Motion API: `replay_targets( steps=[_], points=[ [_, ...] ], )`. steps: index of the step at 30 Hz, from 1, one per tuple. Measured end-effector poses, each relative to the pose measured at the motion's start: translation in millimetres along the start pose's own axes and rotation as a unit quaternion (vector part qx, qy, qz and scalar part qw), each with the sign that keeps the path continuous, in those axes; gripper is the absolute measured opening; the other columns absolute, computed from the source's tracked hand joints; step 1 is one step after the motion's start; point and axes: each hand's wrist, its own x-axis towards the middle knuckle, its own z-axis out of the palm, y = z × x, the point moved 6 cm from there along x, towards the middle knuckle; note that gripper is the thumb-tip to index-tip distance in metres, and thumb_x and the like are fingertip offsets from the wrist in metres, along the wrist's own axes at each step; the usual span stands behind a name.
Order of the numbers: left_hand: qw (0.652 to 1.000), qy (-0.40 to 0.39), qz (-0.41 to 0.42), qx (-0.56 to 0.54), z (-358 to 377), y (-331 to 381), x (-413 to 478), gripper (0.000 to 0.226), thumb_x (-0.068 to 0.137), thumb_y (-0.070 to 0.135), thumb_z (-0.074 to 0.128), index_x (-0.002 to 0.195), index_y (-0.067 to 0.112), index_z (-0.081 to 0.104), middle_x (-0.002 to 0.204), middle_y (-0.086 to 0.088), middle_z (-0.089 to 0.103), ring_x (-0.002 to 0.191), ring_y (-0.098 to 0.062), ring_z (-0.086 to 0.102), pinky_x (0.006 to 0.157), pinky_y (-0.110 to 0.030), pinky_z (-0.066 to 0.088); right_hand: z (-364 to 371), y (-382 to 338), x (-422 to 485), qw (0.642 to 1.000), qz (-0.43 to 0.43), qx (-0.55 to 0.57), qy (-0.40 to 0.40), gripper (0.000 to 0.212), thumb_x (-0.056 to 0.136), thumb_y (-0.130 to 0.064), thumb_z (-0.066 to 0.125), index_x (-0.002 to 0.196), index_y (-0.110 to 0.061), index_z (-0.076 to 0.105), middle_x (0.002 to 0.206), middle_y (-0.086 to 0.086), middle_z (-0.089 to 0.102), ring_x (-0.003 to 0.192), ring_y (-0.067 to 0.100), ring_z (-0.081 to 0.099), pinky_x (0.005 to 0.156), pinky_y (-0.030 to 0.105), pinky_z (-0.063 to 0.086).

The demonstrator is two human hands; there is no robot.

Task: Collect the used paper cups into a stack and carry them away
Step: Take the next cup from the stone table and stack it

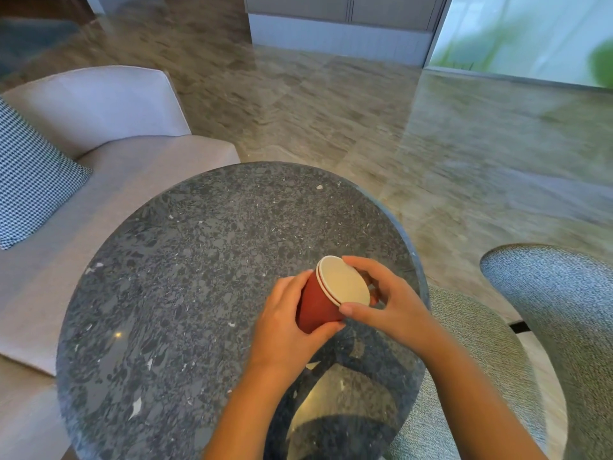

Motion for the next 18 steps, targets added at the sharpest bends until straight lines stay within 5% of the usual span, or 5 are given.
replay_targets(
  steps=[8,18],
  points=[
    [0.996,-0.067,0.003,-0.064,21.7,7.6,10.6,0.068,0.065,0.036,0.08,0.118,0.047,0.041,0.114,0.025,0.043,0.106,0.016,0.04,0.077,0.002,0.035,-16.6,9.8,-18.3,0.997,0.018,0.015,0.072,0.062,0.069,-0.061,0.061,0.125,-0.041,0.042,0.122,-0.02,0.051,0.107,-0.003,0.051,0.088,0.023,0.045],
    [0.98,-0.15,0.03,-0.127,77.7,38.9,10.6,0.062,0.067,0.037,0.079,0.103,0.067,0.039,0.114,0.026,0.051,0.102,0.014,0.048,0.076,-0.006,0.043,-77.5,33.2,-94.4,0.943,0.044,-0.041,0.326,0.04,0.083,-0.046,0.05,0.117,-0.027,0.054,0.116,-0.012,0.06,0.109,-0.002,0.052,0.093,0.021,0.041]
  ],
)
